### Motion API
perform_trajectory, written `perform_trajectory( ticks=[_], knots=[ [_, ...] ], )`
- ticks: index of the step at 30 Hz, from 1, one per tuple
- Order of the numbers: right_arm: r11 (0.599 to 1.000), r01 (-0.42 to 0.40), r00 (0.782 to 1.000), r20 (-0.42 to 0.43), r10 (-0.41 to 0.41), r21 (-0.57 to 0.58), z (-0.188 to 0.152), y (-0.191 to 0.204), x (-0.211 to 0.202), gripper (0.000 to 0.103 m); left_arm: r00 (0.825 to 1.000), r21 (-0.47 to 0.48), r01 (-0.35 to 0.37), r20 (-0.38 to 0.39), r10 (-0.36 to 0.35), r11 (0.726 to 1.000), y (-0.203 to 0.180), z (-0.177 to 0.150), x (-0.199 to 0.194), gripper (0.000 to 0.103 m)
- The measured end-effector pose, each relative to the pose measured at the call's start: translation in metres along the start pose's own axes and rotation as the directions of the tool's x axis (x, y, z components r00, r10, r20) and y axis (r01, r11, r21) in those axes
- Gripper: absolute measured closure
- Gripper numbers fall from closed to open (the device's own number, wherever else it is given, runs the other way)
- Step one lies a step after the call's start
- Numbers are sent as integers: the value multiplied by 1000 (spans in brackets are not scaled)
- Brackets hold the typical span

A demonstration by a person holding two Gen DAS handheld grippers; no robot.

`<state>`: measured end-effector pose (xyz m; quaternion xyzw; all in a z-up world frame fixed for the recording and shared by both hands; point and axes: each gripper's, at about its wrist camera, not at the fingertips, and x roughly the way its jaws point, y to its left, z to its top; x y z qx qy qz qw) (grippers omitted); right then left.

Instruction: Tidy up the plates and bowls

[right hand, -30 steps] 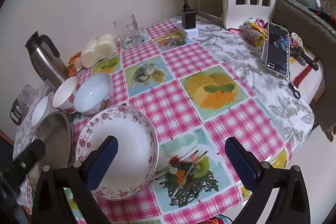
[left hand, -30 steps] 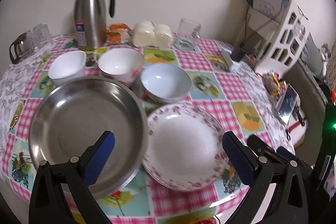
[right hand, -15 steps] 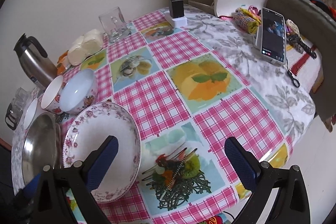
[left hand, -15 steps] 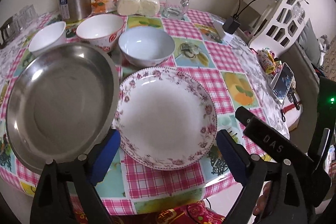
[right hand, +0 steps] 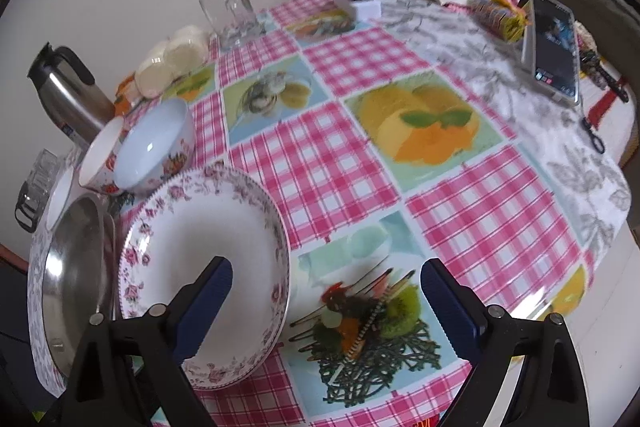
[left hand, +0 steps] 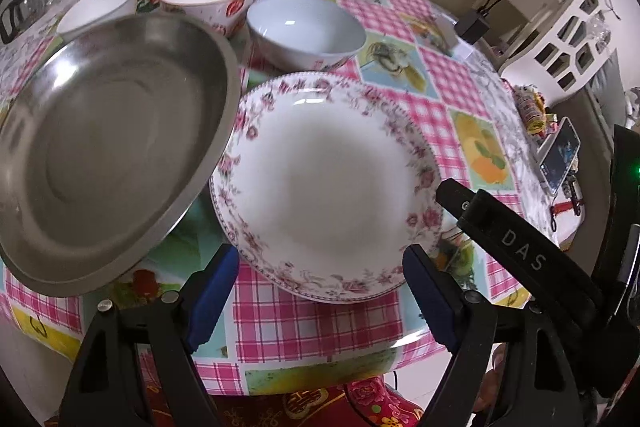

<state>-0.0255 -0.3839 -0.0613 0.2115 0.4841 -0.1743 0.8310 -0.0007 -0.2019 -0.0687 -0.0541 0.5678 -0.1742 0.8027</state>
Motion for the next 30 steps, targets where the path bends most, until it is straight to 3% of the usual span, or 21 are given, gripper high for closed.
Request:
perform_trajectory(
  ticks=[10,15,17,25,30],
  knots=[
    [1000,-8,999,-40,8,17,-3,2,21,16,999,-171,-24,26,29,985,33,2,8,23],
    [998,-49,997,-53,50,30,-3,4,30,24,999,-223,-17,24,23,975,44,3,14,24],
    [997,-68,996,-51,69,29,-3,6,31,27,999,-228,-25,27,32,973,46,4,17,29],
    [996,-87,996,-34,87,14,-2,10,36,66,999,-244,-26,26,33,969,50,6,24,36],
    [996,-88,996,-32,88,2,-2,11,36,74,999,-245,-29,31,38,969,51,7,24,36]
  ],
)
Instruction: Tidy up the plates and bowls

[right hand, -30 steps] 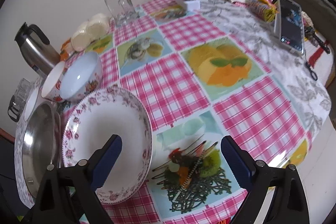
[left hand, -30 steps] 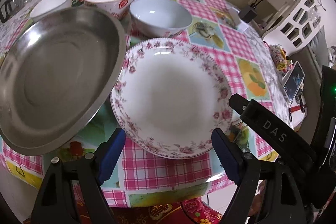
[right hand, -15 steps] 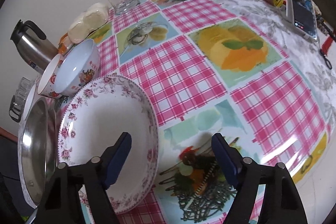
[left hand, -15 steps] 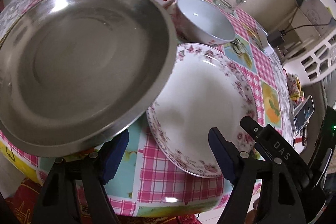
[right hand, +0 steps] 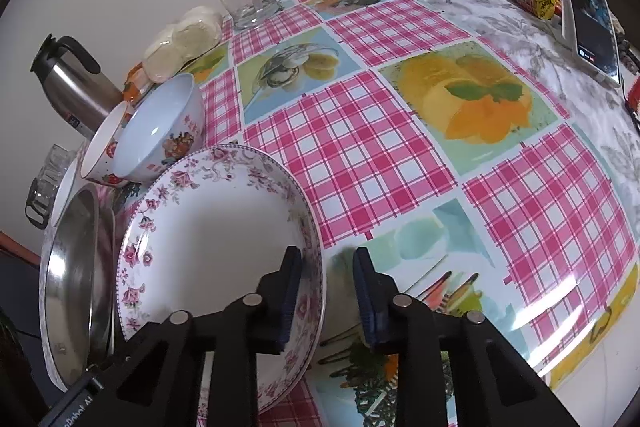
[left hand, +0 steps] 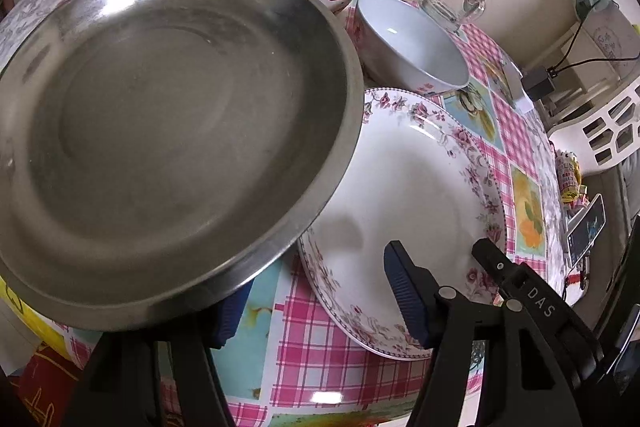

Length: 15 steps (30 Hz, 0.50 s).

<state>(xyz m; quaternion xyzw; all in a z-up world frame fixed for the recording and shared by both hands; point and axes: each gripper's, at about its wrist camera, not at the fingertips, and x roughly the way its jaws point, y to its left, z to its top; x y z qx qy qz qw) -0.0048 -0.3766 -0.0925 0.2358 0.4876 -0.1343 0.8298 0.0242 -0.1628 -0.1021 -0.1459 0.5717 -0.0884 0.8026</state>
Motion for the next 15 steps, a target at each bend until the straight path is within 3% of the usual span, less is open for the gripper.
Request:
perform_trajectory(
  ticks=[6,8,15],
  knots=[
    [1000,9,1000,-3,-9,3,1,-3,-4,74,1000,6,-5,7,5,1000,-2,0,1,38],
    [1000,11,1000,-7,-11,13,0,-7,-5,74,1000,16,-3,7,3,1000,-5,0,2,45],
    [998,33,999,-10,-33,51,2,-19,-9,74,1000,50,1,8,-1,999,-12,1,6,47]
  ],
)
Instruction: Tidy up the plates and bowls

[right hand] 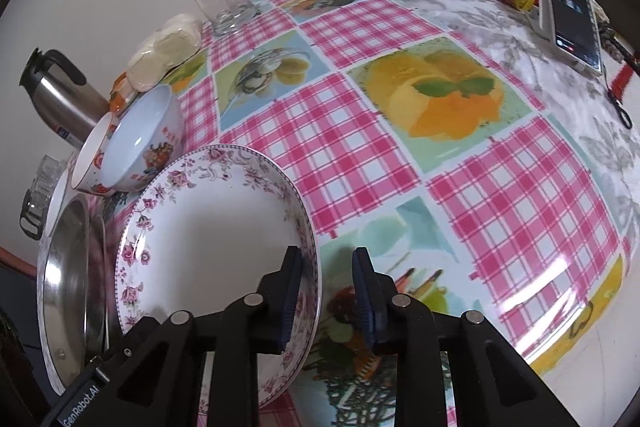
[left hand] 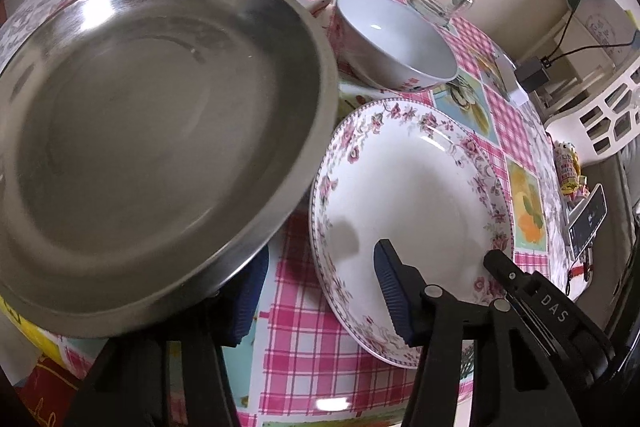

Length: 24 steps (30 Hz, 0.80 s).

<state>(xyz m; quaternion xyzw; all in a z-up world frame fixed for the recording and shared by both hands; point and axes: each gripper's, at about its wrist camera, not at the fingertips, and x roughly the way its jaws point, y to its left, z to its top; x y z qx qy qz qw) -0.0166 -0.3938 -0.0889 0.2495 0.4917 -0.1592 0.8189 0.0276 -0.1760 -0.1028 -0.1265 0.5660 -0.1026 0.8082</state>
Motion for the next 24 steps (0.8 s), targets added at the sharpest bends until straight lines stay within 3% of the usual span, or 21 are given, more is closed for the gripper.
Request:
perform_trajectory(
  ticks=[10,16,24],
  knots=[
    [998,-31,1000,-4,31,51,3,-13,1,74,999,87,34,17,-36,996,-22,8,13,47],
    [997,-47,999,1,47,68,3,-16,2,74,998,89,53,36,-57,995,-21,11,15,48],
    [997,-50,998,31,49,63,4,-13,5,74,996,42,49,70,-52,998,-6,12,15,82]
  ],
)
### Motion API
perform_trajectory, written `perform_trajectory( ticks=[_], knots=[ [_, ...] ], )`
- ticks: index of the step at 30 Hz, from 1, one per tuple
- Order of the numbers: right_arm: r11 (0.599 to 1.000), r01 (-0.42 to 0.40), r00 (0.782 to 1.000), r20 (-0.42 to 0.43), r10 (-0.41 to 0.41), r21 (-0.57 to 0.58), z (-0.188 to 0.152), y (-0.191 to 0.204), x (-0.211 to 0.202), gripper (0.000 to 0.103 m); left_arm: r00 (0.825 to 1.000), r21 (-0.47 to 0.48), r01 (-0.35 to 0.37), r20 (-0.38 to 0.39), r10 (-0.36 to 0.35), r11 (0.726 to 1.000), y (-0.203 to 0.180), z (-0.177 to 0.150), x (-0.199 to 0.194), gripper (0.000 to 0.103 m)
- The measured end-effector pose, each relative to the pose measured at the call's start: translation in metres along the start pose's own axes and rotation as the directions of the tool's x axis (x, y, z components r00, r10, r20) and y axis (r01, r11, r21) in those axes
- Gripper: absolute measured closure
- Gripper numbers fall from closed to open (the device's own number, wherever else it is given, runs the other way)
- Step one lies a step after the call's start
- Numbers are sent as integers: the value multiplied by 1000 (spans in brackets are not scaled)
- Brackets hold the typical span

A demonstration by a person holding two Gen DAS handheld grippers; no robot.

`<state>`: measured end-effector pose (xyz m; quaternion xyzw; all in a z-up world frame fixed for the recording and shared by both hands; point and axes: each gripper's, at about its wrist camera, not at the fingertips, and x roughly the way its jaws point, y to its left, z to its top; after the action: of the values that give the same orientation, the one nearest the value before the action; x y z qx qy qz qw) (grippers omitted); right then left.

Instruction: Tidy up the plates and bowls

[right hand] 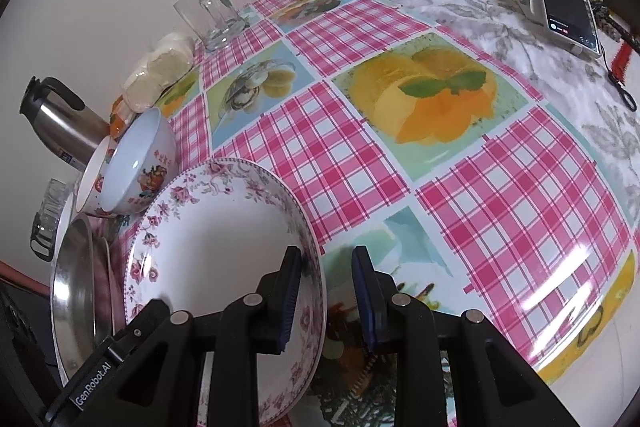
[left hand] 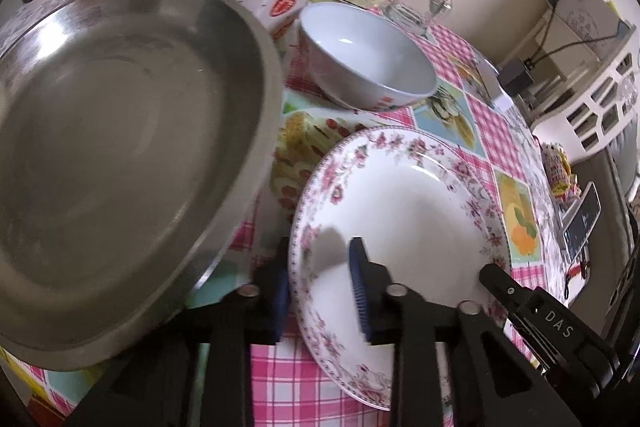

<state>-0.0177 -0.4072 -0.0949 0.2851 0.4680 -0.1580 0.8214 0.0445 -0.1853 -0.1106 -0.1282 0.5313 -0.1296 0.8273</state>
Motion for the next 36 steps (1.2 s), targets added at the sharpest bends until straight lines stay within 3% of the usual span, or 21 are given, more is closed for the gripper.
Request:
perform_trajectory(
  ticks=[8,10,12,24,36],
  knots=[
    [1000,-16,999,38,17,-17,0,0,2,75,1000,-14,11,13,-10,1000,4,0,0,86],
    [999,-38,999,36,39,-21,0,1,1,86,1000,-9,8,9,-8,1000,3,0,-1,86],
    [998,-50,998,36,51,-30,-1,2,0,90,1000,-1,5,5,-5,1000,2,-1,-1,86],
    [996,-34,996,76,40,-79,5,1,-25,92,1000,52,26,8,-26,998,-15,1,-7,86],
    [996,-56,989,136,65,-73,8,3,-56,92,995,93,67,70,-74,993,-26,9,-42,86]
  ],
)
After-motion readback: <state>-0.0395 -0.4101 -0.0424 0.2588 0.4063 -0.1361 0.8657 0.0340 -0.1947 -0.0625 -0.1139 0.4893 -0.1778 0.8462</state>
